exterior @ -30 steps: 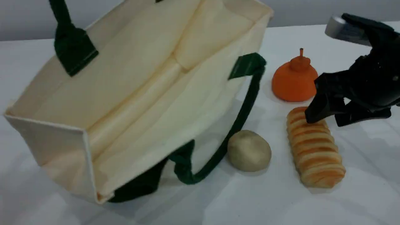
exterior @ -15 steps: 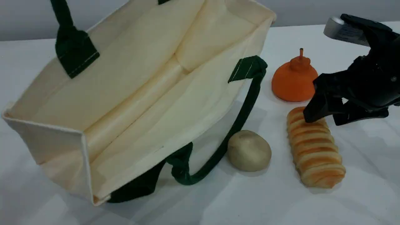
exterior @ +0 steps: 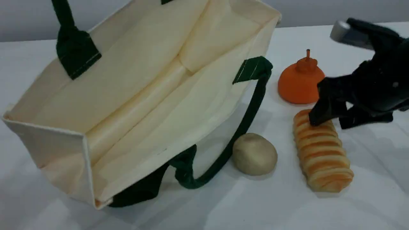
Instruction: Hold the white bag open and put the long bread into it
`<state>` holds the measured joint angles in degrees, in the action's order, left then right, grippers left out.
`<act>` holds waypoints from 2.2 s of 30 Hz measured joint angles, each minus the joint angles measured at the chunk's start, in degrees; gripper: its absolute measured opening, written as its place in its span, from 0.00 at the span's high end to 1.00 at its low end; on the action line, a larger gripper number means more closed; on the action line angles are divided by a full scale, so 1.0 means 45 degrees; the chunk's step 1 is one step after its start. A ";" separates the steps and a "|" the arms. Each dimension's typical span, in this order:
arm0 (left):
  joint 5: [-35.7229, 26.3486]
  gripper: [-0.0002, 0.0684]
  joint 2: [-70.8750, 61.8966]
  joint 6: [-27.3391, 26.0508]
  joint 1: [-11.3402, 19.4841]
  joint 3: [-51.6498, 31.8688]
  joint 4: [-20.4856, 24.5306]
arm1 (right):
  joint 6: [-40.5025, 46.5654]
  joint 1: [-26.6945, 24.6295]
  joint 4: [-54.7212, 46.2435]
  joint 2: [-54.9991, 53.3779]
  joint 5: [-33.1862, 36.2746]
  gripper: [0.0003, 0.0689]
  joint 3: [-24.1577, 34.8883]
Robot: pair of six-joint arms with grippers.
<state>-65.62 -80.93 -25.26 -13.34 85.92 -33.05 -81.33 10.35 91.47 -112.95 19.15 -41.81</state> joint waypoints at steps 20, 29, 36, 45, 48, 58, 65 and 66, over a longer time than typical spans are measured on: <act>0.0013 0.86 0.0000 0.0000 -0.0012 0.0000 -0.0023 | -0.0418 0.0000 0.0058 -0.1200 0.0358 0.75 -0.0218; 0.0025 0.86 0.0000 0.0000 -0.0012 0.0000 -0.0023 | 0.0517 -0.0504 -0.1057 0.0074 0.0475 0.79 -0.0166; 0.0037 0.86 -0.0011 -0.0294 -0.0012 0.0000 -0.0002 | 0.3842 -0.0566 -0.4391 0.2874 0.0823 0.82 -0.0166; 0.0103 0.86 -0.0137 -0.0294 -0.0012 0.0000 -0.0012 | 0.7216 0.0008 -0.7235 0.6532 0.2686 0.84 -0.0178; 0.0164 0.86 -0.0137 -0.0294 -0.0012 -0.0011 -0.0026 | 0.7216 0.0752 -0.6907 0.6918 0.3054 0.84 -0.0178; -0.0018 0.86 -0.0137 -0.0598 -0.0012 -0.0011 -0.0608 | 0.7269 0.4405 -0.4945 0.6889 0.1527 0.85 -0.0193; -0.0129 0.86 -0.0126 -0.0879 -0.0012 -0.0011 -0.1083 | 0.6922 0.5921 -0.3804 0.6133 0.0741 0.85 -0.0647; -0.0129 0.86 -0.0126 -0.0879 -0.0012 -0.0011 -0.1083 | 0.6920 0.6002 -0.3753 0.5947 0.0747 0.85 -0.0779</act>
<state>-66.20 -81.50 -29.21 -13.39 85.87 -37.92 -50.19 37.36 74.58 -86.18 22.51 -45.32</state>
